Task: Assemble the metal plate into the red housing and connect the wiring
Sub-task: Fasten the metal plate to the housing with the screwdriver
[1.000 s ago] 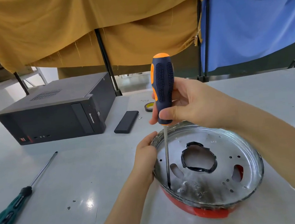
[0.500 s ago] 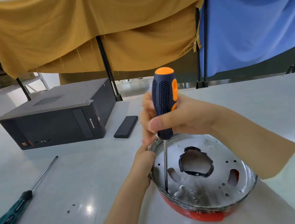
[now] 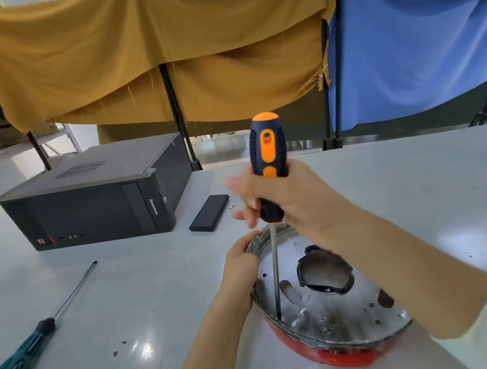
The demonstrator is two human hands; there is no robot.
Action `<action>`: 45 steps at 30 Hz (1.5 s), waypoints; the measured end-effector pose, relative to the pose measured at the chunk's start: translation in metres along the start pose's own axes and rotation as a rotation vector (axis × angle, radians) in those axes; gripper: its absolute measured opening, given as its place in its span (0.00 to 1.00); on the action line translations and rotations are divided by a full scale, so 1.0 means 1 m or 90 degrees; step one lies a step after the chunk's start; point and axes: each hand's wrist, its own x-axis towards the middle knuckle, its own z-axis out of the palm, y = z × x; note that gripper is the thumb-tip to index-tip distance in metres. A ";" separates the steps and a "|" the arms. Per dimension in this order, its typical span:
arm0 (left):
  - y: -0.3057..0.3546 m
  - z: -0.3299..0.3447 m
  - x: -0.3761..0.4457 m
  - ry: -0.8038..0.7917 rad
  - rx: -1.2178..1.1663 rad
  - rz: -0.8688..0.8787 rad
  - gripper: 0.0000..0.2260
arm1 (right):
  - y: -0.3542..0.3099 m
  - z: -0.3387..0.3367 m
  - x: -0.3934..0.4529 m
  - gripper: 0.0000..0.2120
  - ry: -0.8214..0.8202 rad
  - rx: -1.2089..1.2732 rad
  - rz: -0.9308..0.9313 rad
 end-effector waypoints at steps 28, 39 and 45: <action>-0.002 0.001 0.002 0.009 -0.020 0.017 0.20 | -0.014 -0.001 0.010 0.15 -0.159 0.081 0.080; -0.003 -0.001 0.005 0.003 0.017 0.020 0.21 | -0.022 -0.012 0.009 0.11 -0.234 0.054 0.060; -0.004 0.000 0.005 0.006 0.026 0.032 0.19 | -0.017 0.000 0.008 0.13 -0.223 0.135 0.051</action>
